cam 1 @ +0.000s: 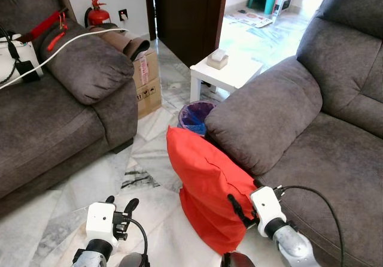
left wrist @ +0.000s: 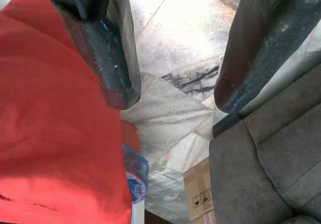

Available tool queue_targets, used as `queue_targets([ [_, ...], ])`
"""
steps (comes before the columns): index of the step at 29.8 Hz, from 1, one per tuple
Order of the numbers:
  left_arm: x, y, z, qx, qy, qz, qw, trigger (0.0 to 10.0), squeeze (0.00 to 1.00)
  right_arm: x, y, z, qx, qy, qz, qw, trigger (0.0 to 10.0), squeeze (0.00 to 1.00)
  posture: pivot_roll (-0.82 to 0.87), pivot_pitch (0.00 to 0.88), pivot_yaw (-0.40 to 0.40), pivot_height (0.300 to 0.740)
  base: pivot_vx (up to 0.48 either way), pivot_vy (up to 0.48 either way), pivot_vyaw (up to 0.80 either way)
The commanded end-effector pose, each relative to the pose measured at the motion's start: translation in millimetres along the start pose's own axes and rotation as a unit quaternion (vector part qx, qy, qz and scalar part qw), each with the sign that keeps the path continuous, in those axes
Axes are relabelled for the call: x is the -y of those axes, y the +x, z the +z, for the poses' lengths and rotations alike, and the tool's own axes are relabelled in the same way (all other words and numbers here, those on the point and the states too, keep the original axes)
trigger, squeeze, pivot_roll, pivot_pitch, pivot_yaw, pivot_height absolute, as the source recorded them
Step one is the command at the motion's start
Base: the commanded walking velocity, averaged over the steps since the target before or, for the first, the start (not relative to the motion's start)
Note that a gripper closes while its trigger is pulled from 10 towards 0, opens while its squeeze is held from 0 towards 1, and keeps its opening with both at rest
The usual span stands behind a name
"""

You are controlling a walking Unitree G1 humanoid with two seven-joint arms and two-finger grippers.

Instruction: Move the pillow to the sofa from floor

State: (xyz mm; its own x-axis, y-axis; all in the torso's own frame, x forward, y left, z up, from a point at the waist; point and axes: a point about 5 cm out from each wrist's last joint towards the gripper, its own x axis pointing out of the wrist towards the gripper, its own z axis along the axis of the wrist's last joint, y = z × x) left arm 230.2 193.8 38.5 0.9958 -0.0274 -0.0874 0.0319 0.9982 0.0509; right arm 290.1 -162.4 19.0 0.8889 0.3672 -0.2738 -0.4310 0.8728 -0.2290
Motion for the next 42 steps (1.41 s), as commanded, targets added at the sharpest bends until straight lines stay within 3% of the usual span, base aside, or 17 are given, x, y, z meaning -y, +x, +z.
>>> queue_targets([
  [1,-0.8,-5.0,-2.0,-0.010,0.008,0.000,1.000,10.0,0.00,-9.5,2.4,-2.0,-0.009,0.006,0.026,1.000,10.0,0.00,0.12,0.154,-0.030,0.616,0.000,0.000,0.00],
  [9,-1.9,-8.0,-0.2,-0.009,0.014,0.004,1.000,10.0,0.00,-9.9,11.5,1.7,-0.024,-0.003,-0.013,1.000,10.0,0.00,0.14,0.162,-0.034,0.616,0.000,0.000,0.00],
  [13,-3.0,-9.6,2.7,-0.007,0.034,0.003,0.999,10.0,0.00,-5.6,15.0,-1.0,-0.062,-0.058,-0.058,0.995,10.0,0.00,0.17,0.169,-0.038,0.616,0.000,0.000,0.00],
  [14,-3.7,-10.9,3.9,-0.006,0.046,-0.002,0.999,10.0,0.00,-6.0,16.6,-0.6,-0.069,-0.081,-0.066,0.992,9.3,0.00,0.19,0.174,-0.039,0.616,0.000,0.000,0.00],
  [15,-3.9,-11.3,4.2,-0.006,0.049,-0.003,0.999,10.0,0.00,-6.5,17.1,-0.2,-0.069,-0.086,-0.065,0.992,9.3,0.00,0.19,0.174,-0.039,0.616,0.000,0.000,0.00],
  [16,-4.7,-12.2,4.7,-0.006,0.055,-0.004,0.998,10.0,0.00,-11.8,18.1,-1.9,-0.080,-0.107,-0.045,0.990,0.0,0.00,0.20,0.178,-0.040,0.616,0.000,0.000,0.00],
  [19,-7.3,-15.3,5.2,-0.009,0.071,-0.007,0.997,10.0,0.00,-25.6,20.1,-5.3,-0.096,-0.158,0.004,0.983,0.0,0.00,0.21,0.181,-0.044,0.616,0.000,0.000,0.00],
  [23,-9.1,-19.5,5.8,-0.012,0.096,-0.023,0.995,10.0,0.00,-37.0,14.2,-23.8,-0.165,-0.241,0.066,0.954,0.0,0.00,0.22,0.183,-0.046,0.616,0.000,0.000,0.00],
  [31,-5.4,-20.4,4.4,-0.026,0.128,-0.058,0.990,10.0,0.00,-28.5,9.6,-31.7,-0.200,-0.273,0.052,0.939,0.0,0.00,0.22,0.186,-0.043,0.616,0.000,0.000,0.00],
  [35,-1.8,-21.0,4.9,-0.023,0.162,-0.076,0.984,10.0,0.00,-25.2,9.1,-31.4,-0.196,-0.277,0.031,0.940,0.0,0.00,0.23,0.188,-0.045,0.616,0.000,0.000,0.00],
  [42,-2.8,-22.8,3.7,-0.028,0.165,-0.072,0.983,10.0,0.00,-23.8,8.7,-31.1,-0.191,-0.268,0.019,0.944,0.0,0.00,0.22,0.185,-0.043,0.616,0.000,0.000,0.00],
])
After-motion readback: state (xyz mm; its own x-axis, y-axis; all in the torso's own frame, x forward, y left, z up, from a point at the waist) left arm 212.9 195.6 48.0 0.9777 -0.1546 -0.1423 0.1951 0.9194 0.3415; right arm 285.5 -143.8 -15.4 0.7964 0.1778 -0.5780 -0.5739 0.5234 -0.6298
